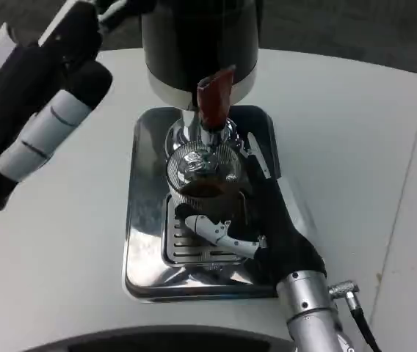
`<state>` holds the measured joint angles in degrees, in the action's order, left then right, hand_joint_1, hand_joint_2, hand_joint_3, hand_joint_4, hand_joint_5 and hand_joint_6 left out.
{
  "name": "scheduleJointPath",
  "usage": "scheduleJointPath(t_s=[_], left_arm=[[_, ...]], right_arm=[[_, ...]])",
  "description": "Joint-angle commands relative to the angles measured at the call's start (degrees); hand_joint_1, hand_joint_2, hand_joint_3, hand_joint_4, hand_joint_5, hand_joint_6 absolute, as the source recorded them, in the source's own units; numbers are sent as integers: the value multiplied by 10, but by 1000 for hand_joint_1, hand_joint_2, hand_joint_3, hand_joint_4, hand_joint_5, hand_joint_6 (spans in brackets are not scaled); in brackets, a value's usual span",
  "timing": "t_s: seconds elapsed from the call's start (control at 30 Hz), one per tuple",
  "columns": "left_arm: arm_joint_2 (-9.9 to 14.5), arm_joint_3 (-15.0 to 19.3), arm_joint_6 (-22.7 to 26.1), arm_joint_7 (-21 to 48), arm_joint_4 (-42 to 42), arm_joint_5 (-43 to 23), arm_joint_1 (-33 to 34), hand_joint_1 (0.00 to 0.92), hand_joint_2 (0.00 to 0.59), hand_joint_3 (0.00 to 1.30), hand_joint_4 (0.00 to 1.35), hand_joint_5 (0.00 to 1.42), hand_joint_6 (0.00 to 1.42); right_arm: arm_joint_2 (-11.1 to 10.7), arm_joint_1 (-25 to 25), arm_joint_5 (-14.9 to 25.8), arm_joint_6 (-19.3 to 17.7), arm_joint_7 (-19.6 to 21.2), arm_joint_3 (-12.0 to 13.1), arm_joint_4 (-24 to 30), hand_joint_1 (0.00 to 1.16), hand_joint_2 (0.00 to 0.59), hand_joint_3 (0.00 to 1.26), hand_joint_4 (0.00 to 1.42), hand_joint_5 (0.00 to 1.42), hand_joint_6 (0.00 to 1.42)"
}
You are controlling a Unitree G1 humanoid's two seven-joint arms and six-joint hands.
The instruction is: Grasp the cup under the faucet to collect the drink, then remove the cup.
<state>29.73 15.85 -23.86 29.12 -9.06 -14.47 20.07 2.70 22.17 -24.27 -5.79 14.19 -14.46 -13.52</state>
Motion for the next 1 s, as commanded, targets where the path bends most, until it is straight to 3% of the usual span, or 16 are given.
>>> scheduleJointPath(t_s=[0.03, 0.27, 0.5, 0.7, 1.0], left_arm=[[23, 30, -27, 7, -26, 18, -68, 0, 176, 6, 0, 92, 69], [31, 50, -62, -1, -32, 48, -128, 0, 179, 29, 0, 78, 58], [28, 55, -53, -9, -27, 46, -162, 0, 177, 49, 0, 67, 54], [29, 50, -44, -14, -29, 47, -168, 0, 179, 63, 0, 66, 42], [31, 41, -35, -12, -30, 51, -166, 0, 174, 64, 0, 57, 30]], right_arm=[[2, -1, 13, -6, -13, -3, -19, 790, 193, 50, 164, 130, 263], [2, 7, 22, -11, -17, -2, -35, 814, 190, 98, 224, 166, 283], [4, 13, 24, -20, -11, -3, -46, 860, 198, 205, 351, 258, 335], [12, 14, 10, -23, 22, -1, -49, 986, 206, 321, 551, 452, 542], [21, 0, -24, -29, 92, 4, -17, 1109, 198, 581, 804, 817, 1033]])
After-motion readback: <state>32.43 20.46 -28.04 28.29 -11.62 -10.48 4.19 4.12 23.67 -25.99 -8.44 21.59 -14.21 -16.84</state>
